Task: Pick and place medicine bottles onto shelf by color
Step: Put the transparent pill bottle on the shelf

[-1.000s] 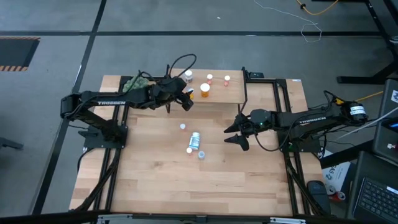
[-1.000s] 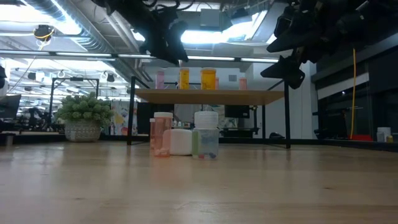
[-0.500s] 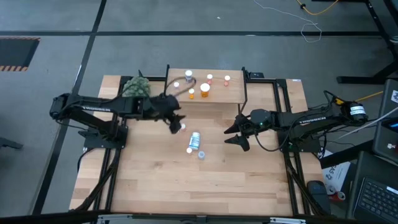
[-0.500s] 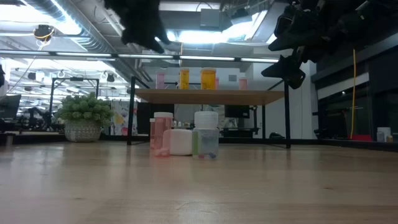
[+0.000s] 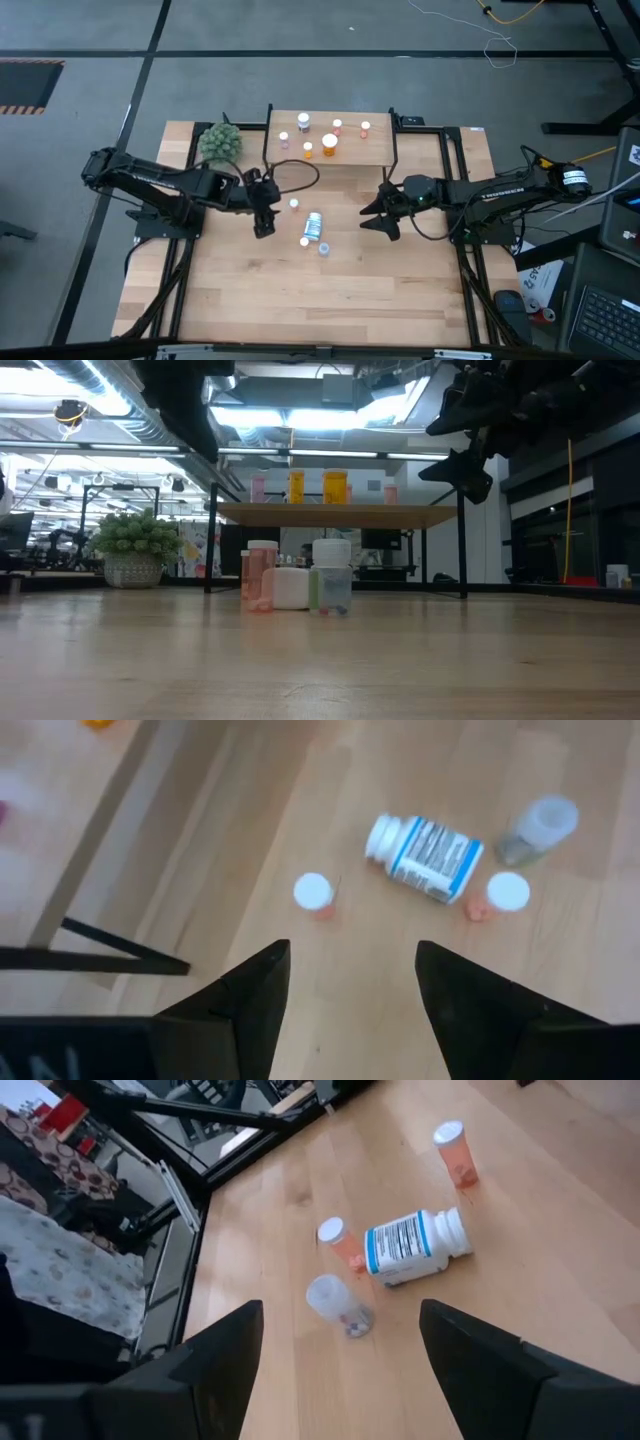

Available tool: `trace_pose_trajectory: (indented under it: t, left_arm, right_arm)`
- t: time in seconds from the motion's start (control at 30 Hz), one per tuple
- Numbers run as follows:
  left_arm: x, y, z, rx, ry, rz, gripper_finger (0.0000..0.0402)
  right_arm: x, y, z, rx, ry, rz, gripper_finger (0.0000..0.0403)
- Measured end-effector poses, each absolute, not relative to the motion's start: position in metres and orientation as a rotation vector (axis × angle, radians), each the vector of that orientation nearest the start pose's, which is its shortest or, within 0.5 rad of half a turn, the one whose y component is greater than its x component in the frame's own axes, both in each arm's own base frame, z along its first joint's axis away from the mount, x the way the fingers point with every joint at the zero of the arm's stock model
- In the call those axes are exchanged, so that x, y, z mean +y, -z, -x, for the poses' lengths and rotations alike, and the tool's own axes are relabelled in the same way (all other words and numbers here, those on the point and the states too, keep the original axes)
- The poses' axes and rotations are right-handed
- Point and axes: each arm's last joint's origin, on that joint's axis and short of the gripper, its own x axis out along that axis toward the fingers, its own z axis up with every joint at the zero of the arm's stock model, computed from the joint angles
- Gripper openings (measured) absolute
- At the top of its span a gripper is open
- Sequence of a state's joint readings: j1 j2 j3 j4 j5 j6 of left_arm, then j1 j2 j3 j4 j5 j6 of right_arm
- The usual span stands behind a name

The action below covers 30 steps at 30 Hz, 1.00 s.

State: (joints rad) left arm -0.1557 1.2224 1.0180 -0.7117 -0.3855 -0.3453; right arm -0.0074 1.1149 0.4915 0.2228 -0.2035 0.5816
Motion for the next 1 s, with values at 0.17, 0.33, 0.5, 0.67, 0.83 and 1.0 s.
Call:
trace_pose_trajectory:
  t: [0.17, 0.33, 0.5, 0.67, 0.83, 1.0]
  left_arm:
    - [-0.029, -0.285, -0.238, 0.835, -0.354, 0.081, 0.0212]
    - [-0.029, -0.285, -0.238, 0.833, -0.355, 0.082, 0.0212]
    - [-0.029, -0.285, -0.238, 0.834, -0.352, 0.074, 0.0212]
    - [-0.027, -0.286, -0.239, 0.824, -0.373, 0.049, 0.0212]
    - [-0.026, -0.286, -0.239, 0.811, -0.408, 0.030, 0.0212]
    - [-0.026, -0.286, -0.238, 0.815, -0.412, 0.027, 0.0212]
  right_arm:
    - [0.004, -0.209, -0.226, 0.438, -0.051, -0.626, 0.0273]
    - [0.005, -0.217, -0.230, 0.305, 0.050, -0.528, 0.0273]
    - [0.019, -0.227, -0.236, 0.308, -0.012, -0.442, 0.0273]
    - [0.040, -0.235, -0.255, 0.375, -0.079, -0.357, 0.0273]
    - [0.054, -0.224, -0.285, 0.524, -0.078, -0.319, 0.0273]
    - [0.068, -0.211, -0.317, 0.624, -0.120, -0.174, 0.0273]
